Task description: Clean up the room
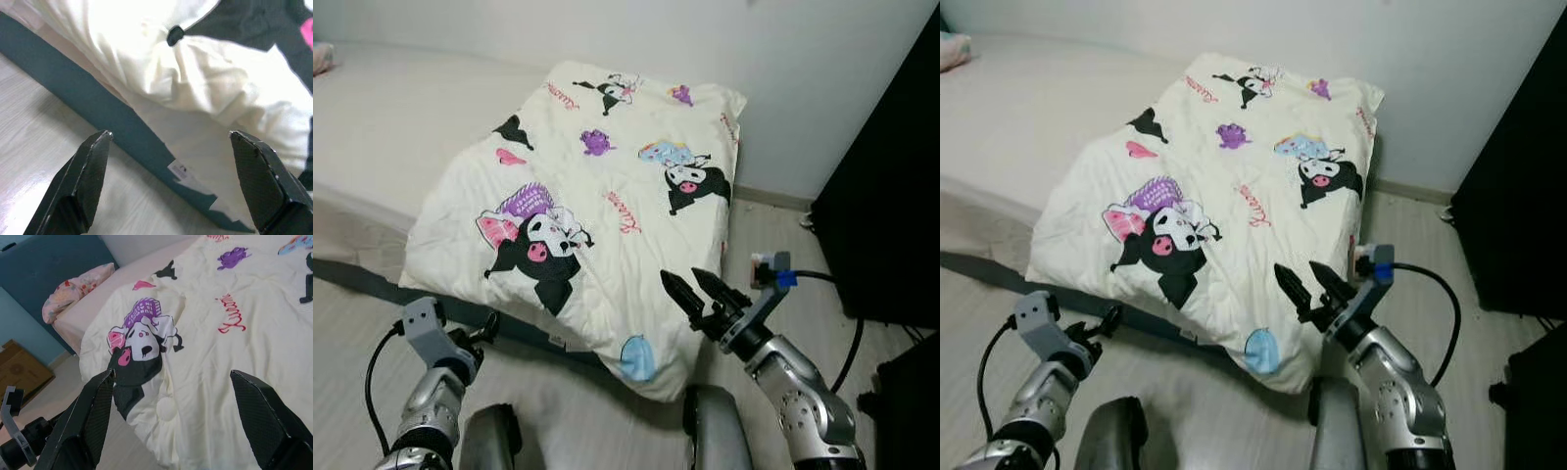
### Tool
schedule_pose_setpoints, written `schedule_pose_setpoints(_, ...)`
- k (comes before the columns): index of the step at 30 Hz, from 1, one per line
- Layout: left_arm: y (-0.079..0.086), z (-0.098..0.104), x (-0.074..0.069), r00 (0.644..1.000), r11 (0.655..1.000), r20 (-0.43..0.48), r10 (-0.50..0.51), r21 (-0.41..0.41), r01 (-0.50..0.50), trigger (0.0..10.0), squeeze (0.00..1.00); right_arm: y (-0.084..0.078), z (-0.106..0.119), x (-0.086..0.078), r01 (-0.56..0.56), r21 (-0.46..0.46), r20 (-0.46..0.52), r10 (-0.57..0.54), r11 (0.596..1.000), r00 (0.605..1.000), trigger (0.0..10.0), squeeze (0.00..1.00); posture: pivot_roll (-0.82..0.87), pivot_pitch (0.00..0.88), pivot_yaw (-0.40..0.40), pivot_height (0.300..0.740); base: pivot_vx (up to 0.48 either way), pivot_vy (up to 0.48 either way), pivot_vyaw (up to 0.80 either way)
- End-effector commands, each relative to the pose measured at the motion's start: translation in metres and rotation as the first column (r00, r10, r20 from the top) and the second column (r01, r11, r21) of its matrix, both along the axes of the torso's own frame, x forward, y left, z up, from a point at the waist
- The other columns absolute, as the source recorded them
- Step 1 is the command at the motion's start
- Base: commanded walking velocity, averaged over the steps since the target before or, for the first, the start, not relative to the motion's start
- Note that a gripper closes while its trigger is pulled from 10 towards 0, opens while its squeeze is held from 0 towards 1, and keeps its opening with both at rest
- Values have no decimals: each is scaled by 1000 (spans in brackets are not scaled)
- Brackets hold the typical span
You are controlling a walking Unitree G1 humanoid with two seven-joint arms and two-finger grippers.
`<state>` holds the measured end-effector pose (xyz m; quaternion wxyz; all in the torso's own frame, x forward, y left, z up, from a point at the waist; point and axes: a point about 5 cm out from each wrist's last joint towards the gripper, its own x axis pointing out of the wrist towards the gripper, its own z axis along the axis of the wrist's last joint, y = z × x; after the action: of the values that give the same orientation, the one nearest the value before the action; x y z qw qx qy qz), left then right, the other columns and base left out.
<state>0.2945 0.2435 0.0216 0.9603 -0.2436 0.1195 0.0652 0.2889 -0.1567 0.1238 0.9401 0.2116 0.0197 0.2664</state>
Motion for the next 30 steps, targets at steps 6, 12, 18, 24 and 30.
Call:
schedule_pose_setpoints(6, -2, -15, -9, 992, 986, -80, 95, -132, -105, 10000, 0, 7, -12, 4, 0, -27, -37, -1, 1000, 999, 10000, 0, 8, 1, -17, 520, 0, 0, 0)
schedule_pose_setpoints(12, -6, -35, -27, 978, 993, -200, 63, -89, -82, 10000, 0, 10, -32, 2, 13, -69, -97, -19, 998, 995, 10000, 0, 2, 0, -10, 544, 0, 0, 0)
schedule_pose_setpoints(18, -11, -58, -50, 939, 997, -342, 32, -55, -54, 10000, 0, 15, -57, -8, 15, -85, -175, -30, 996, 984, 10000, 0, -5, 0, -4, 563, 0, 0, 0)
schedule_pose_setpoints(24, -17, -69, -63, 904, 999, -428, -1, -32, -14, 10000, 0, 15, -68, -12, 18, -98, -205, -38, 995, 978, 10000, 0, -6, 0, 1, 582, -254, 0, 0)
schedule_pose_setpoints(30, -18, -70, -64, 900, 1000, -435, -1, -22, -9, 10000, 0, 13, -72, -11, 29, -103, -210, -50, 994, 977, 10000, 0, -6, 0, 3, 600, -320, 0, 0)
